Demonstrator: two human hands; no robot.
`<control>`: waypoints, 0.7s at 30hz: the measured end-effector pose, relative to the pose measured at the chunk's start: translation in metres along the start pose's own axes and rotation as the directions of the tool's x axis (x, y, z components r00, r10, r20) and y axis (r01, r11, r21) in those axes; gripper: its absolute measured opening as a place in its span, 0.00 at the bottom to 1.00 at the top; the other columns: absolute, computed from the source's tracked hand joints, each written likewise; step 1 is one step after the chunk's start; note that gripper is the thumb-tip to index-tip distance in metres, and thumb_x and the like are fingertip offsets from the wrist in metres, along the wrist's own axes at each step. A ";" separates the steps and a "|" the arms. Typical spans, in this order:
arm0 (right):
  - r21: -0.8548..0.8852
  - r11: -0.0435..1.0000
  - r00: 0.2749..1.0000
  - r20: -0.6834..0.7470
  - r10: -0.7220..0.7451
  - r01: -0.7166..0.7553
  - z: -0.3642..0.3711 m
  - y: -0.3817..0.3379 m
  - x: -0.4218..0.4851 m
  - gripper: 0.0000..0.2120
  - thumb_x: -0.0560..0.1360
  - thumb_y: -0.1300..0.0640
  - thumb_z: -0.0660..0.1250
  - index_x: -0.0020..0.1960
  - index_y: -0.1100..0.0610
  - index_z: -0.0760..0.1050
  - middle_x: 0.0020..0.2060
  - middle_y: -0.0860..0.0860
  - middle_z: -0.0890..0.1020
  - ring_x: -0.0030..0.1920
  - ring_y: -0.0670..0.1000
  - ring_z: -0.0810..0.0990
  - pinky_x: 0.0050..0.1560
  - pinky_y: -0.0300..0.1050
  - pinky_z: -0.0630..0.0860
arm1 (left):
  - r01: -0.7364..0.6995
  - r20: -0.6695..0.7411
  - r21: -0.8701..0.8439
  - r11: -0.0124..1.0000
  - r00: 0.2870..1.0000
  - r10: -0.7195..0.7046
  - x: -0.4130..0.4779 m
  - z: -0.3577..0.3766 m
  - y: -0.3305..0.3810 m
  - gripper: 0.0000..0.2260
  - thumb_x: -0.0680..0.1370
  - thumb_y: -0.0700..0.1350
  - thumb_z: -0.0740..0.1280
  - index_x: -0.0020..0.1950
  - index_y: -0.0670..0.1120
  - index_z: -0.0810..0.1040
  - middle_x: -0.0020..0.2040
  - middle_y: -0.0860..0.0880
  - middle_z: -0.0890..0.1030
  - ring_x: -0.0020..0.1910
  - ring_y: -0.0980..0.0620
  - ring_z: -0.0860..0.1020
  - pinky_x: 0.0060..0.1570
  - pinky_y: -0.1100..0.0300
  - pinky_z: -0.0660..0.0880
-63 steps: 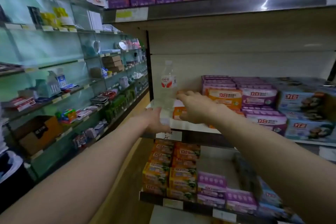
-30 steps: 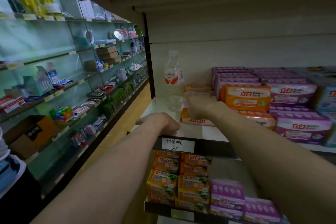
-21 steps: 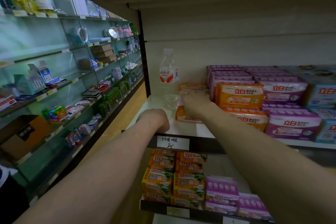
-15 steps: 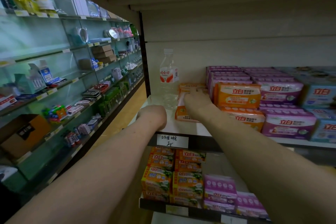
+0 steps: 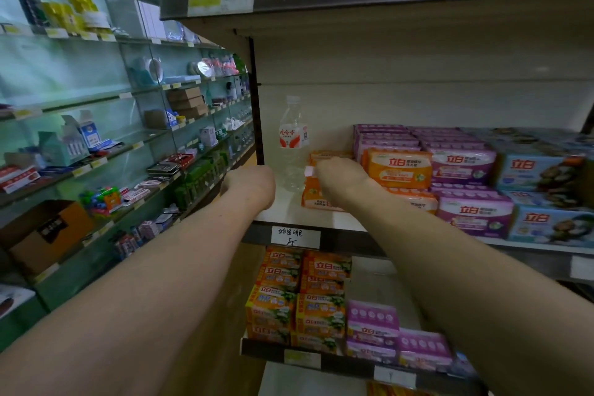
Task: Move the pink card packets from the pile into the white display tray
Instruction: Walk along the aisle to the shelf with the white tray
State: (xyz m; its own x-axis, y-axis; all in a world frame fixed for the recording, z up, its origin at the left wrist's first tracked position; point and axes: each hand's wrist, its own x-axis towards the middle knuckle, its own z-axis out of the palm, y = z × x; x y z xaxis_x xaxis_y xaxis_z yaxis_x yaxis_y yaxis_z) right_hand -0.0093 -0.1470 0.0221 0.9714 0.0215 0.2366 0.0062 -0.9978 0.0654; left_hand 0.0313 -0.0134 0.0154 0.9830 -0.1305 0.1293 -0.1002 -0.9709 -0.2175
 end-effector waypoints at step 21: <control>-0.034 0.984 0.980 -0.088 -0.176 0.174 -0.050 -0.116 0.042 0.14 0.76 0.70 0.58 0.56 0.61 0.75 0.52 0.57 0.80 0.52 0.59 0.79 0.44 0.49 0.72 | 0.103 -0.095 -0.023 0.994 0.990 -0.104 0.006 -0.024 -0.122 0.11 0.77 0.37 0.61 0.59 0.46 0.73 0.51 0.45 0.77 0.56 0.43 0.76 0.66 0.34 0.56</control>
State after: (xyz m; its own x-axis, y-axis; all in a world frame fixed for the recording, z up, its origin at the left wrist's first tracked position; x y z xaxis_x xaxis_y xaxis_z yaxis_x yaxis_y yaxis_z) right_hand 0.0190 -0.0272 0.0733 0.9305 0.2023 0.3054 0.1668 -0.9762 0.1382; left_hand 0.0454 0.0993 0.0662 0.9689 -0.0469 0.2428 -0.0022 -0.9835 -0.1811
